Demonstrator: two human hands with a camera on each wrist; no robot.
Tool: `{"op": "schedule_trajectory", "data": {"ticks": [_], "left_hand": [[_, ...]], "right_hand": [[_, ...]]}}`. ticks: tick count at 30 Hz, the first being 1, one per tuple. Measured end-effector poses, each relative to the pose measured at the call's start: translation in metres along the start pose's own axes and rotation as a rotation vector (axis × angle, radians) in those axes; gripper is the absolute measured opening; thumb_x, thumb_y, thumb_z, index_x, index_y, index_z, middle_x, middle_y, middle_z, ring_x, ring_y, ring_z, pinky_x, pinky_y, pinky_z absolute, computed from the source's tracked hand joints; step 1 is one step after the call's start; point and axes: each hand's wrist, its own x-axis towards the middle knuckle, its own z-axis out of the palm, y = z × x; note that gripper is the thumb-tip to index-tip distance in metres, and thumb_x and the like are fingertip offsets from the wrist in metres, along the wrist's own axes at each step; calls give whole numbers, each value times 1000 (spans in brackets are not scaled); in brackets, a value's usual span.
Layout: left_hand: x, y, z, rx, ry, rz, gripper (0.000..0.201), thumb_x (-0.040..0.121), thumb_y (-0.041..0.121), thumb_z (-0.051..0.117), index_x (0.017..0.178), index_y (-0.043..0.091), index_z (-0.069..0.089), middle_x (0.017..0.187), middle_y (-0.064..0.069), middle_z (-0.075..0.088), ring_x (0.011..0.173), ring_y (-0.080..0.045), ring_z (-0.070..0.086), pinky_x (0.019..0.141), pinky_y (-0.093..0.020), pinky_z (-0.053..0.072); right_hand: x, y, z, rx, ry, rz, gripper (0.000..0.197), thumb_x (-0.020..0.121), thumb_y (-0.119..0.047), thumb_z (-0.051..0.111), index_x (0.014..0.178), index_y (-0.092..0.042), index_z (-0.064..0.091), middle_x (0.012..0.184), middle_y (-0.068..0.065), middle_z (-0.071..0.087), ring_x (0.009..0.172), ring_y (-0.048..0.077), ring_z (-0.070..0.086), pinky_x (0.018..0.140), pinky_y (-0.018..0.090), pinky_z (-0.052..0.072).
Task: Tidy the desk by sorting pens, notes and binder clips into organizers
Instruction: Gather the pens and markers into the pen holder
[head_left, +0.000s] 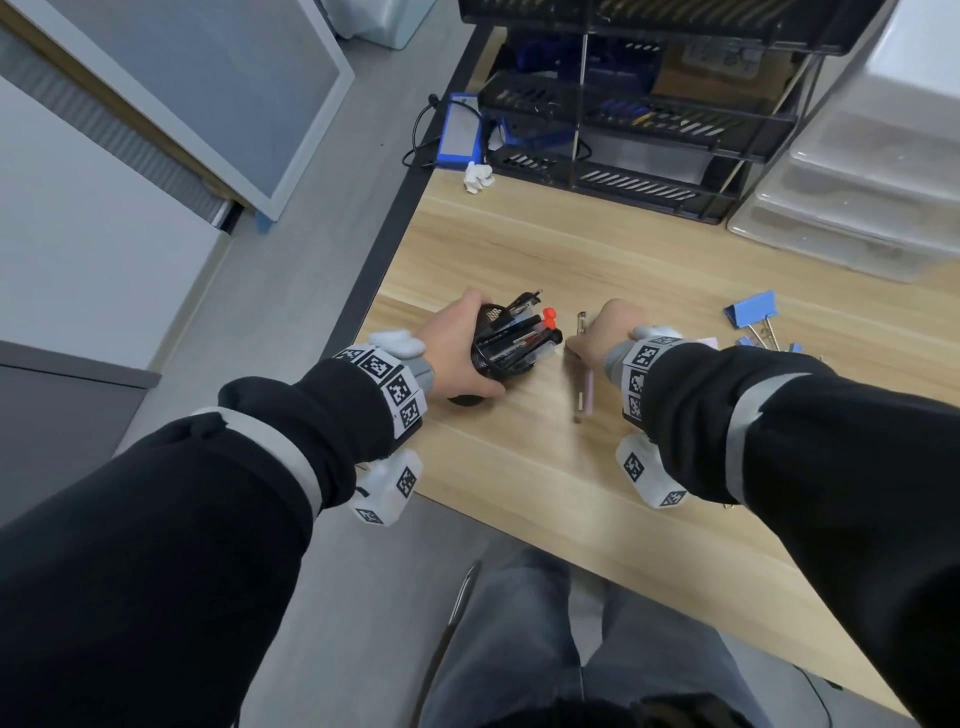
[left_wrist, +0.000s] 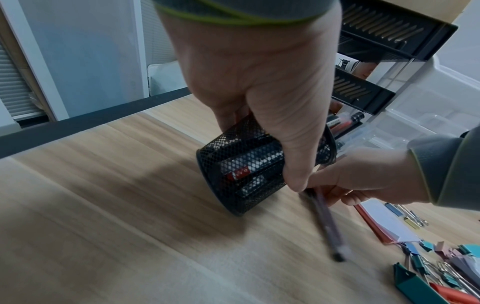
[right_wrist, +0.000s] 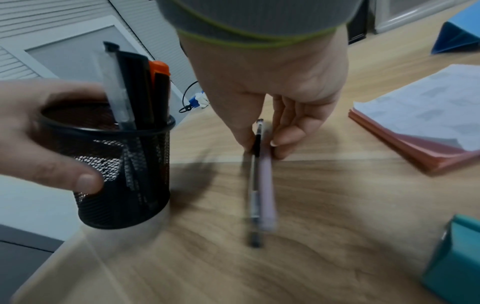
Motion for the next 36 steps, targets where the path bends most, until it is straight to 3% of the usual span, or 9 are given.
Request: {"op": "schedule_trajectory", "data": {"ticks": [5,8,10,12,17,22,25,31,36], "left_hand": [[6,5,2,26,-15,4,107,53,40,94,139,19,34,114,6,57,100,-16,59,88,-33,51],[12,12,2,59,-31,28,105,52,39,95,137,18,36,113,5,56,100,-17,58,85,-31,49],[17,18,2,88,-49,32,106,52,39,95,138,18,36,114,4,56,100,-18,58,85,-32,49],[22,26,1,113,-61,33,108,51,40,95,139,17,36,115,3,57,101,-18,59,87,-34,51],[40,69,7,185,-106,101,103,51,42,95,134,18,40,112,2,58,96,-20,60,84,-37,53],[56,112,18,211,-137,178,96,52,42,94,128,18,41,109,2,59,94,-20,61,84,-40,54],[62,136,26,199,-155,226,99,53,39,94,131,17,39,111,1,59,96,-20,61,87,-41,54],[68,154,40,213,-165,253,96,50,39,94,126,20,39,105,3,58,92,-20,61,84,-41,54],[65,156,48,223,-177,246,101,48,42,94,129,20,37,105,3,60,91,-20,63,83,-42,55]], "right_hand": [[-4,2,-4,-17,-46,-19,22,86,-23,66,69,-10,59,59,-1,51,49,14,45,44,26,38],[-2,19,-11,177,-90,-62,22,83,-25,71,78,-3,73,66,2,63,58,16,55,58,32,54],[-6,35,-26,294,-165,-114,21,85,-23,71,72,-6,69,63,3,62,59,17,53,65,32,51],[-10,52,-42,357,-220,-135,25,89,-24,68,69,-11,61,59,4,57,55,17,49,61,27,44],[-19,118,-83,423,-286,-5,33,100,-34,45,89,-5,56,42,8,56,49,22,57,60,30,42],[-24,169,-97,454,-45,39,21,98,-24,49,95,-7,60,79,13,61,65,25,55,54,29,39],[-32,193,-100,464,41,9,26,97,-33,56,99,-7,58,81,10,63,58,23,54,51,26,43],[-64,201,-94,15,-83,-346,22,88,-34,67,81,-15,60,70,-3,59,64,19,55,53,27,42],[-70,191,-73,-324,-256,-436,29,79,-47,74,77,-23,57,69,-6,58,62,17,54,54,28,43]]}}
